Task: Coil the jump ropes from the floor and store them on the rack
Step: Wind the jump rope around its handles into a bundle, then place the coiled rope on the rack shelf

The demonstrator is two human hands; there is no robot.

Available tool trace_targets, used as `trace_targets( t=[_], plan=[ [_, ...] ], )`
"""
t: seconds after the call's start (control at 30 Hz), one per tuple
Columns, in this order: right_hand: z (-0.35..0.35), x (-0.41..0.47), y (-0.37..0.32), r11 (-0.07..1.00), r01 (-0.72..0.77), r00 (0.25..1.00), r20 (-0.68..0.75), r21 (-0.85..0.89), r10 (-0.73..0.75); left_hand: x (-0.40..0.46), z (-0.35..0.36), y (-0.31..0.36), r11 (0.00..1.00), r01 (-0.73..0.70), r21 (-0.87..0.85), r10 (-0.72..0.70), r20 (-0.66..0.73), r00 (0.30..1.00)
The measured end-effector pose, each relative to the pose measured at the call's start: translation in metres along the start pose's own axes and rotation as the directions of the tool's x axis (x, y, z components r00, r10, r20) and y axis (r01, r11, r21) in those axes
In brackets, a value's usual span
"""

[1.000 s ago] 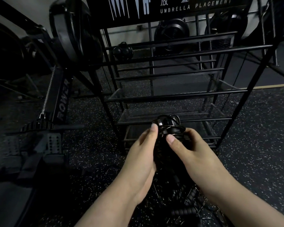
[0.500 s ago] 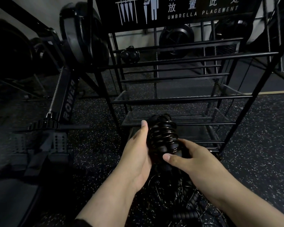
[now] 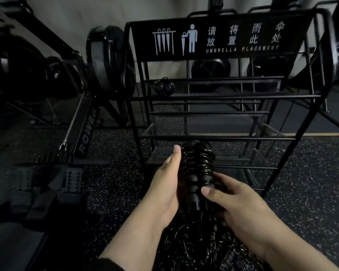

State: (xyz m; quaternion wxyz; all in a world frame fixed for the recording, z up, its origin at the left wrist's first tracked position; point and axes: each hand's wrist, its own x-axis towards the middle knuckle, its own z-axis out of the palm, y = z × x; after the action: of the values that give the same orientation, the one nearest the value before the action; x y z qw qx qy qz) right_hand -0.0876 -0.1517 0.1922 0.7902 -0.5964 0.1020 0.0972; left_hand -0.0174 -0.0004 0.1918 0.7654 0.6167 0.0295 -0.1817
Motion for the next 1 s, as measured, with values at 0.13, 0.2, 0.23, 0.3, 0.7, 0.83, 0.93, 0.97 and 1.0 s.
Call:
trace_targets(
  t=[0.13, 0.2, 0.23, 0.3, 0.7, 0.83, 0.93, 0.97, 1.0],
  plan=[
    [0.009, 0.011, -0.022, 0.998, 0.059, 0.998, -0.018, 0.027, -0.059, 0.019, -0.011, 0.015, 0.997, -0.066, 0.035, 0.069, -0.106, 0.992],
    [0.012, 0.028, -0.035, 0.995, 0.101, 0.993, -0.056, 0.025, -0.100, 0.036, -0.020, 0.022, 0.997, -0.067, 0.043, 0.074, -0.198, 0.977],
    [0.014, 0.039, -0.045, 0.992, 0.123, 0.990, -0.075, 0.017, -0.122, 0.045, -0.024, 0.027, 0.997, -0.071, 0.032, 0.076, -0.228, 0.971],
    [0.018, 0.062, -0.068, 0.986, 0.164, 0.981, -0.099, -0.016, -0.165, 0.058, -0.030, 0.040, 0.995, -0.099, 0.009, 0.098, -0.253, 0.963],
    [0.031, 0.220, -0.199, 0.950, 0.144, 0.956, -0.209, -0.277, -0.206, 0.110, -0.062, 0.061, 0.974, -0.218, 0.063, 0.227, -0.205, 0.952],
    [0.028, 0.264, -0.201, 0.940, 0.061, 0.956, -0.252, -0.337, -0.152, 0.122, -0.068, 0.057, 0.972, -0.201, 0.119, 0.226, -0.249, 0.942],
    [0.027, 0.285, -0.198, 0.924, 0.052, 0.942, -0.287, -0.380, -0.171, 0.128, -0.070, 0.056, 0.968, -0.202, 0.149, 0.234, -0.249, 0.940],
    [0.028, 0.289, -0.197, 0.908, 0.054, 0.936, -0.297, -0.415, -0.191, 0.130, -0.071, 0.055, 0.965, -0.204, 0.167, 0.241, -0.245, 0.939],
    [0.028, 0.293, -0.196, 0.886, 0.054, 0.925, -0.310, -0.461, -0.218, 0.131, -0.071, 0.055, 0.960, -0.207, 0.188, 0.250, -0.241, 0.938]
  ],
)
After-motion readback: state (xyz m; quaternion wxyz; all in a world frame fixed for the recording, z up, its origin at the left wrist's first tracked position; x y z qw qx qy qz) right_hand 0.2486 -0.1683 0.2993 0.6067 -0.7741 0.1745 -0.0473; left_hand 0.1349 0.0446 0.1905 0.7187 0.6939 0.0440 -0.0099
